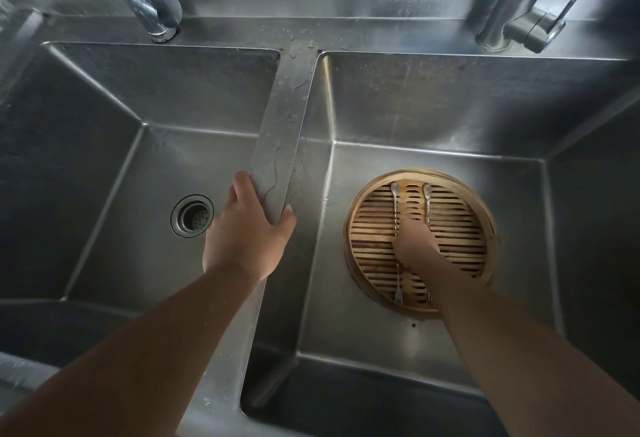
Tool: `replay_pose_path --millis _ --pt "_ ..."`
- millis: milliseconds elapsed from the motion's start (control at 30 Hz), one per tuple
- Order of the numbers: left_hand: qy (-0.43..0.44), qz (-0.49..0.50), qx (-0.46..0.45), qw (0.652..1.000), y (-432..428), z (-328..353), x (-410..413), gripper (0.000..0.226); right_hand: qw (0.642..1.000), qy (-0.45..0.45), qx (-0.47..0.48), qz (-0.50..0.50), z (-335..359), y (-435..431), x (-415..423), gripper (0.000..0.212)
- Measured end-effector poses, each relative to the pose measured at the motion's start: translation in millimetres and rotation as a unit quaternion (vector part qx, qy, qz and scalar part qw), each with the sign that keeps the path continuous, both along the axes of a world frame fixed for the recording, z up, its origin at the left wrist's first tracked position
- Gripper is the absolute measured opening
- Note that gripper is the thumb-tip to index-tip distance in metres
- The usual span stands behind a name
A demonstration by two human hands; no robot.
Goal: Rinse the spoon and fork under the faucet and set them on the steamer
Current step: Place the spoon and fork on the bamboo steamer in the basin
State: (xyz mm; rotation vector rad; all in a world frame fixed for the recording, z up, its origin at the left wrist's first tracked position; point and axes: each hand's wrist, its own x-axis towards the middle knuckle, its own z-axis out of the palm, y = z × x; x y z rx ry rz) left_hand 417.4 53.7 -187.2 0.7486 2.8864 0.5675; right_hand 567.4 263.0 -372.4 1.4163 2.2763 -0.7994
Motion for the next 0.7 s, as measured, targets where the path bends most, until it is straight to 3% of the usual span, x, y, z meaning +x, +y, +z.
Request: replay_pose_path --millis 700 --pt "-0.003 -0.002 0.005 1.000 0.0 -0.9 -2.0 0.042 0.997 0.032 -0.035 -0.054 -2.1 -0.1 -2.3 0.008"
